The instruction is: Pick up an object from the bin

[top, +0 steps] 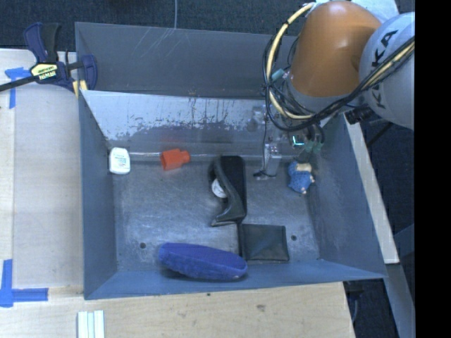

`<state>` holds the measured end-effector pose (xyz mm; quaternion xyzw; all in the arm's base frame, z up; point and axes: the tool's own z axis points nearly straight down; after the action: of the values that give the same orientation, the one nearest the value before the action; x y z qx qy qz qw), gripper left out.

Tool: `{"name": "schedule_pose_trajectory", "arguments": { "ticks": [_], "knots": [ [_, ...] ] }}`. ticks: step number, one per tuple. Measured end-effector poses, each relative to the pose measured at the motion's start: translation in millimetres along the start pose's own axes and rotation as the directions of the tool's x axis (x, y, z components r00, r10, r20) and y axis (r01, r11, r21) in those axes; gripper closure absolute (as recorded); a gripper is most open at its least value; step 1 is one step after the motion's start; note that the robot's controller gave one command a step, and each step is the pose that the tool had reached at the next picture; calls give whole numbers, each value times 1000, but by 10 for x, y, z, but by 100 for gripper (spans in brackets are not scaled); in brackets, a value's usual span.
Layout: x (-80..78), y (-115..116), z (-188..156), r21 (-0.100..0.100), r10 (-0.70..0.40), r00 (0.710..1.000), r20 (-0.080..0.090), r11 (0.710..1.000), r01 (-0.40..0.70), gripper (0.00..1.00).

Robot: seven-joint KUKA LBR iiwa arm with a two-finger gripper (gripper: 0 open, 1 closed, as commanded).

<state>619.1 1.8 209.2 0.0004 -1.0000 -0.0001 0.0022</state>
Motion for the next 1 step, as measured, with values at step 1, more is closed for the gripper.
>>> {"name": "schedule_pose_trajectory", "arguments": {
  "ticks": [1],
  "knots": [
    [941,-341,1432,1,-181,983,-1,983,181,0]
  ]
}}
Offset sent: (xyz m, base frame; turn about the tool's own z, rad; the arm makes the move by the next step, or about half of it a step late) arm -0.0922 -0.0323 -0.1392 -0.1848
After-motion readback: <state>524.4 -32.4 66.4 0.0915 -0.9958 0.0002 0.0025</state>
